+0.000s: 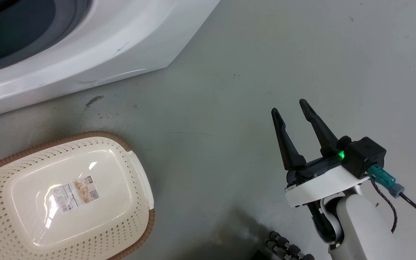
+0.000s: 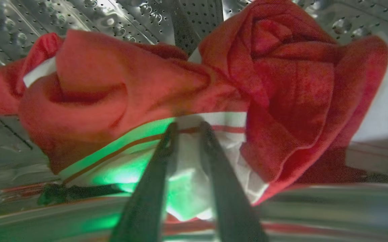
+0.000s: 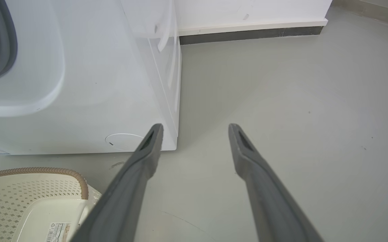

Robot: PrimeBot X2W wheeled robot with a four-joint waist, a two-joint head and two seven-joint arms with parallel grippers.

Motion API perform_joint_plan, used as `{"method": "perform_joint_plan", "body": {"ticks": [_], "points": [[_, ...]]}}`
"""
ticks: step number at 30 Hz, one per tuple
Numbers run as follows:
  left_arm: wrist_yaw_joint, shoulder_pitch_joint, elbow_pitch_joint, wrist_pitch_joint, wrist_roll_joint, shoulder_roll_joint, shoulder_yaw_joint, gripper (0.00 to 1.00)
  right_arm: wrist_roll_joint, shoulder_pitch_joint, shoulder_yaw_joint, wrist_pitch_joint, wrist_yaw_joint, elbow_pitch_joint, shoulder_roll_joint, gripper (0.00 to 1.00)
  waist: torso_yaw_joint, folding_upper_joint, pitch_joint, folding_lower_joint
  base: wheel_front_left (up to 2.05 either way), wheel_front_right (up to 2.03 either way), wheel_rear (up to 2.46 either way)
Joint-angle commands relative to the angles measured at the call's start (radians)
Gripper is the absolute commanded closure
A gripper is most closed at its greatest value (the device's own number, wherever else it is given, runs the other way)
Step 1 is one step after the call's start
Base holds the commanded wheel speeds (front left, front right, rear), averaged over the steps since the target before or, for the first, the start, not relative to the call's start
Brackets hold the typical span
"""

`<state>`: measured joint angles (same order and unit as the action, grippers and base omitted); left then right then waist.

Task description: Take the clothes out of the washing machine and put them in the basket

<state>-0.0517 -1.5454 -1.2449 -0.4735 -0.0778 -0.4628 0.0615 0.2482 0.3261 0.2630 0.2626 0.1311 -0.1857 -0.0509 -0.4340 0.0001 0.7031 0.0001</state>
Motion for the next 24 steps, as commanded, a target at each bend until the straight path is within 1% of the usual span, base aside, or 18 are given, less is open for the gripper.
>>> {"method": "perform_joint_plan", "body": {"ticks": [1,3,7,9,10,13,16,20,24], "points": [[0.008,-0.01,0.001,-0.002,-0.005,-0.001,-0.001,1.0,0.005,0.012,0.001,0.003,-0.001,-0.002,0.001,0.0,0.001,-0.0001,0.0,-0.0001,0.0,0.0,0.0],[0.017,-0.008,0.012,0.004,-0.004,0.001,0.004,1.0,0.006,0.018,0.0,0.003,-0.001,-0.004,0.001,0.0,0.003,-0.0001,-0.001,-0.0001,0.0,0.0,0.0],[0.025,0.029,0.059,0.094,0.002,0.009,0.017,1.0,0.006,0.023,-0.01,0.003,-0.001,-0.01,0.001,0.0,0.015,-0.0001,-0.014,-0.0001,0.0,0.0,0.0],[0.03,0.05,0.091,0.161,0.004,0.011,0.023,1.0,-0.001,0.022,-0.014,0.003,-0.001,-0.017,0.001,0.0,0.023,-0.0001,-0.028,-0.0001,0.0,0.0,0.0],[0.036,0.097,0.138,0.283,0.006,0.019,0.034,1.0,-0.017,0.026,-0.027,0.003,-0.001,-0.029,0.001,0.0,0.037,-0.0001,-0.061,-0.0001,0.0,0.0,0.0],[0.048,0.153,0.173,0.407,0.003,0.025,0.038,1.0,-0.03,0.021,-0.043,0.003,-0.001,-0.036,0.001,0.0,0.053,-0.0001,-0.103,-0.0001,0.0,0.0,0.0],[0.057,0.217,0.191,0.524,-0.008,0.045,0.036,1.0,-0.05,0.003,-0.06,0.003,-0.001,-0.045,0.0,0.0,0.072,-0.0001,-0.154,-0.0001,0.0,0.0,0.0],[0.068,0.304,0.18,0.638,-0.051,0.077,0.007,1.0,-0.072,-0.02,-0.084,0.003,-0.001,-0.065,0.001,0.0,0.098,-0.0001,-0.228,-0.0001,0.0,0.0,0.0],[0.067,0.38,0.159,0.694,-0.079,0.113,-0.006,1.0,-0.083,-0.047,-0.099,0.001,-0.001,-0.084,0.0,0.0,0.121,-0.0001,-0.3,-0.0001,0.0,0.0,0.0]]}}
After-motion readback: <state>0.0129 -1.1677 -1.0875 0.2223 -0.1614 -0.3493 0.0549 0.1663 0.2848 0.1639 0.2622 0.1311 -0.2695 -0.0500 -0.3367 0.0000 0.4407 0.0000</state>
